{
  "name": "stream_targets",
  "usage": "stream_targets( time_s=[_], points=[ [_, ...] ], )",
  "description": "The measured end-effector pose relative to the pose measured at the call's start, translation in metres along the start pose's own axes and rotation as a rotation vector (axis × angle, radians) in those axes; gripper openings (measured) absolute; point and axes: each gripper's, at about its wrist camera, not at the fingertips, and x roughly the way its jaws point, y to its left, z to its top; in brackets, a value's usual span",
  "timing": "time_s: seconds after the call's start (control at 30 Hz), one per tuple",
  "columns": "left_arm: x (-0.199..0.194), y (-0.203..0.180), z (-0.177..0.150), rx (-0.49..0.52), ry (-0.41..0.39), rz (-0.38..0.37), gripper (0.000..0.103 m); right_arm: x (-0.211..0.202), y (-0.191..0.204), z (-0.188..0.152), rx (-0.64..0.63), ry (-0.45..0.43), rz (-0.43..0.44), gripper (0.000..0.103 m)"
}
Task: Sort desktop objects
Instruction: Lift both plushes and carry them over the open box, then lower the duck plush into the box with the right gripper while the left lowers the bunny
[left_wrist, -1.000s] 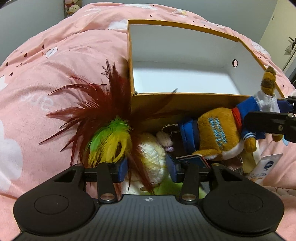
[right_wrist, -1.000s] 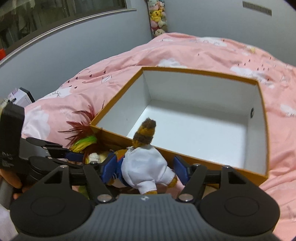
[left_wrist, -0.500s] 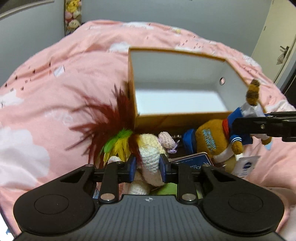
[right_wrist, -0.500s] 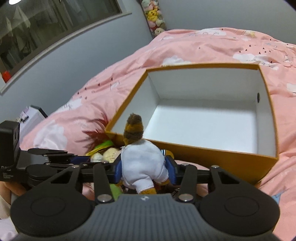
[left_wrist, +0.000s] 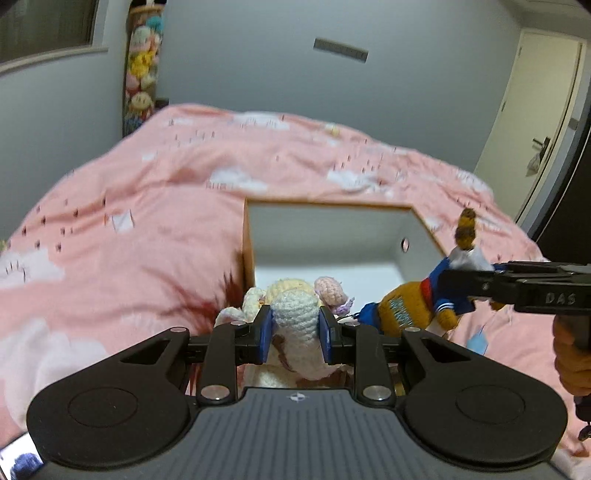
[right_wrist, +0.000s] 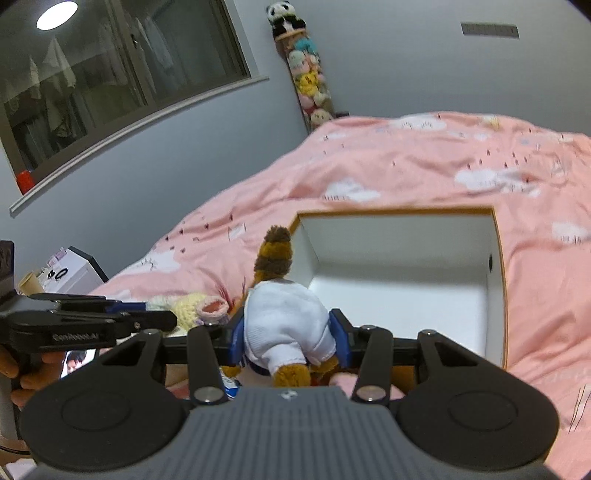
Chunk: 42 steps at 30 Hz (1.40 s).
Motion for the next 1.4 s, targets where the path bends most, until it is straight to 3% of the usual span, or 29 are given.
stream_targets(
  time_s=[0.17,0.3,0.5,0.8,1.07,1.27,1.4],
  points=[
    [-0.006,-0.007,0.023,0.0,-0.067,-0.009,0.029,-0.003,0.002,0.018,-0.023,-0.063,-0.032,0.048],
    [0.004,-0.008,0.043,-0.053,-0.084,-0.048,0.029,0.004,-0.012,0.031,0.051,-0.097,-0.058,0.048],
    [0.039,-0.018,0.065,-0.048,-0.08,-0.038,0.029,0.032,-0.039,0.039,0.146,-0.093,-0.146,0.048],
    [0.114,-0.016,0.058,-0.061,0.087,-0.032,0.029,0.086,-0.071,0.023,0.241,0.034,-0.198,0.048],
    [0.146,-0.024,0.052,0.003,0.151,0.026,0.029,0.13,-0.094,0.014,0.373,0.139,-0.198,0.048],
    [0.173,-0.024,0.044,0.046,0.227,0.082,0.029,0.147,-0.108,0.008,0.389,0.236,-0.209,0.053],
    [0.189,-0.021,0.038,0.059,0.274,0.103,0.029,0.151,-0.113,0.015,0.309,0.274,-0.267,0.06]
  ],
)
